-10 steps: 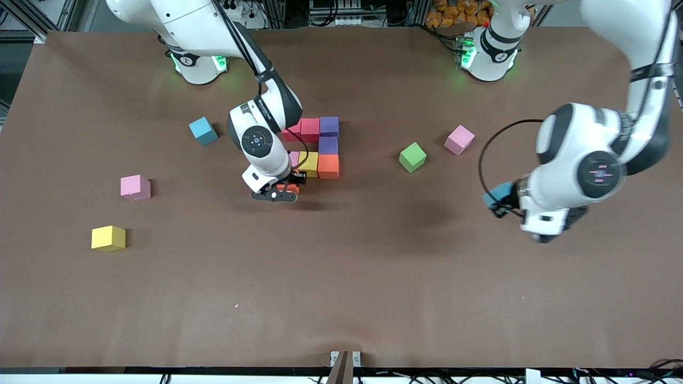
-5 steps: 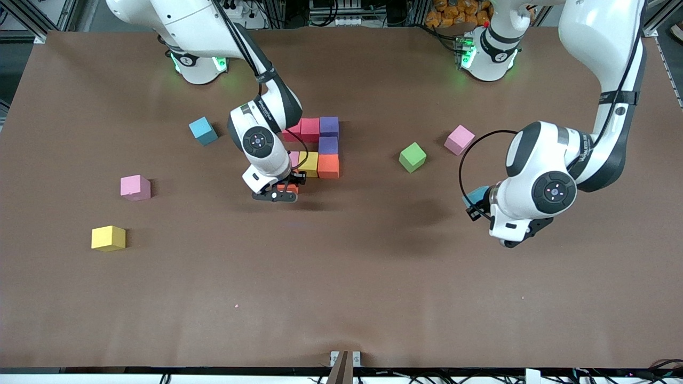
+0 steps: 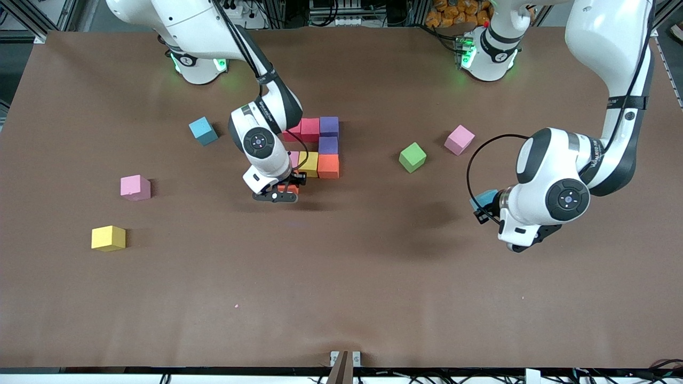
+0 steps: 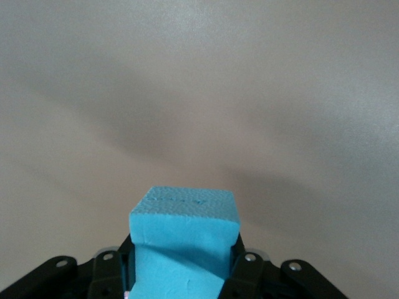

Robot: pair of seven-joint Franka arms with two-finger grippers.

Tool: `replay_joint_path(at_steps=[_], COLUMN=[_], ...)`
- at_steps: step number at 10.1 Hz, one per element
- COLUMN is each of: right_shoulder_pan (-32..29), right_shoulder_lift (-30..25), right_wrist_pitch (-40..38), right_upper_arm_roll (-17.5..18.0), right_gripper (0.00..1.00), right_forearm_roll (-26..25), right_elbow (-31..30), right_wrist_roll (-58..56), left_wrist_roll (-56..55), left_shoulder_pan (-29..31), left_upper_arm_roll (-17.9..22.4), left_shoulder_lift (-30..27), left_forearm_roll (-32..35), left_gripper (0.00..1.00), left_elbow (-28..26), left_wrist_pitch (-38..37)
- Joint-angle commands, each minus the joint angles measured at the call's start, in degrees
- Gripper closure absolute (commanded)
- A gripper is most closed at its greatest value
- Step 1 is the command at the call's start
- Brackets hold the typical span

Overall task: Form number 2 with 11 blocks
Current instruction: 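Lower the orange cube beside pink while the left gripper brings cyan back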

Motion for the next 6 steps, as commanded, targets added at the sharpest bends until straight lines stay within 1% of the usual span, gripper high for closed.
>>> replay_joint_path(at_steps=[1,2,3,6], right_shoulder_pan=[0.56,0.47,0.56,1.08], right_shoulder_lift=[0.83,0.48,0.13,-2.76], right_wrist_pitch=[-0.51,-0.69,-0.69,-2.27], right_upper_arm_roll=[-0.41,-0.41,-0.41,-1.03], right_gripper=[0.12,0.03,0.00,0.00], right_forearm_roll=[-0.85,-0.67,-0.58,-0.76], right_elbow=[1.16,1.34,1.52,2.30], right_wrist_roll=[0.94,0.94,0.85,0.15], left_wrist_roll=[1.35,1.36,1.36,1.71], left_shoulder_pan=[0.01,0.18,0.10,0.10], left_upper_arm_roll=[0.12,0.13,0.13,0.21], left_shoulder_lift=[0.31,0.31,0.75,1.01], left_forearm_roll=[-0.07,0.63,0.63,0.72], left_gripper=[0.82,0.82,0.82,0.82], left_elbow=[0.74,0.65,0.74,0.82], left_wrist_pitch=[-0.32,-0.32,-0.32,-0.15])
